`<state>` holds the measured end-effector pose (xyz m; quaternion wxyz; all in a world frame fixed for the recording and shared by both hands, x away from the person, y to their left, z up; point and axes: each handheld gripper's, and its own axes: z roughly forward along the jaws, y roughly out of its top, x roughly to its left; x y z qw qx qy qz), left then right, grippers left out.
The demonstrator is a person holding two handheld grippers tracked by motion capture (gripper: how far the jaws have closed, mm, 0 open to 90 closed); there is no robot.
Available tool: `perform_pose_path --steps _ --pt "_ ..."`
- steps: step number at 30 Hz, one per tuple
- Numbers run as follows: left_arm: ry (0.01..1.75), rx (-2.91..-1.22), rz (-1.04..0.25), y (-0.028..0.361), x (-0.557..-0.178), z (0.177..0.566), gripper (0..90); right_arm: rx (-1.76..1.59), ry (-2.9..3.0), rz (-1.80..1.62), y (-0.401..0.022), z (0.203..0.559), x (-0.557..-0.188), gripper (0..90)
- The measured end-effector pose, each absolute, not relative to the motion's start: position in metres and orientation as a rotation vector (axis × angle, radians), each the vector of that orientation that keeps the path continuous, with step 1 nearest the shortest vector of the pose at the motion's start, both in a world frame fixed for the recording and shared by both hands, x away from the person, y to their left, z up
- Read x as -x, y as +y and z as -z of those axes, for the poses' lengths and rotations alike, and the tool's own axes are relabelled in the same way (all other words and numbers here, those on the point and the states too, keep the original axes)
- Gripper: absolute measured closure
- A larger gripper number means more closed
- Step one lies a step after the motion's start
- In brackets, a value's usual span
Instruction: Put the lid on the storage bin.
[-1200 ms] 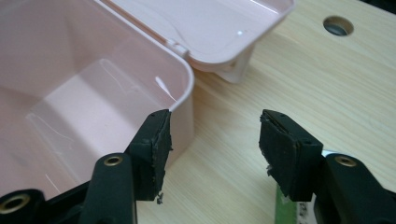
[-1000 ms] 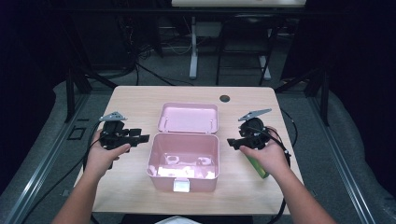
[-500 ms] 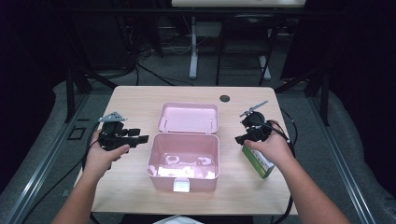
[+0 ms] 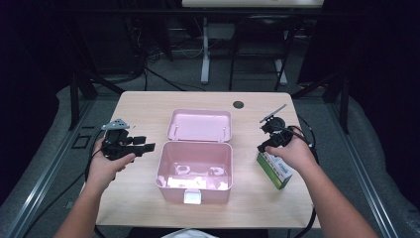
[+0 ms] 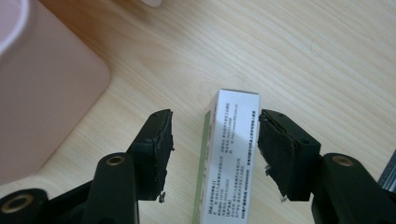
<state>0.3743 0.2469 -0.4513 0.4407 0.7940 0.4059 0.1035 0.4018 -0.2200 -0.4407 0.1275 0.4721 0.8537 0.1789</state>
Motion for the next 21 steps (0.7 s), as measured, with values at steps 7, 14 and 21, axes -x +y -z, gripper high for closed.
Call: perform_pose_path --steps 7,14,21 --pt "1.02 -1.97 -0.249 0.248 -0.374 0.452 46.0 -1.416 2.483 -0.459 -0.228 0.446 -0.405 47.1" --pt "1.018 -1.972 -0.248 0.248 -0.374 0.453 46.8 -1.464 2.52 -0.392 -0.235 0.452 -0.403 50.5" --pt "1.027 -1.973 -0.25 0.249 -0.375 0.454 46.8 -1.48 2.54 -0.349 -0.237 0.458 -0.402 53.2"
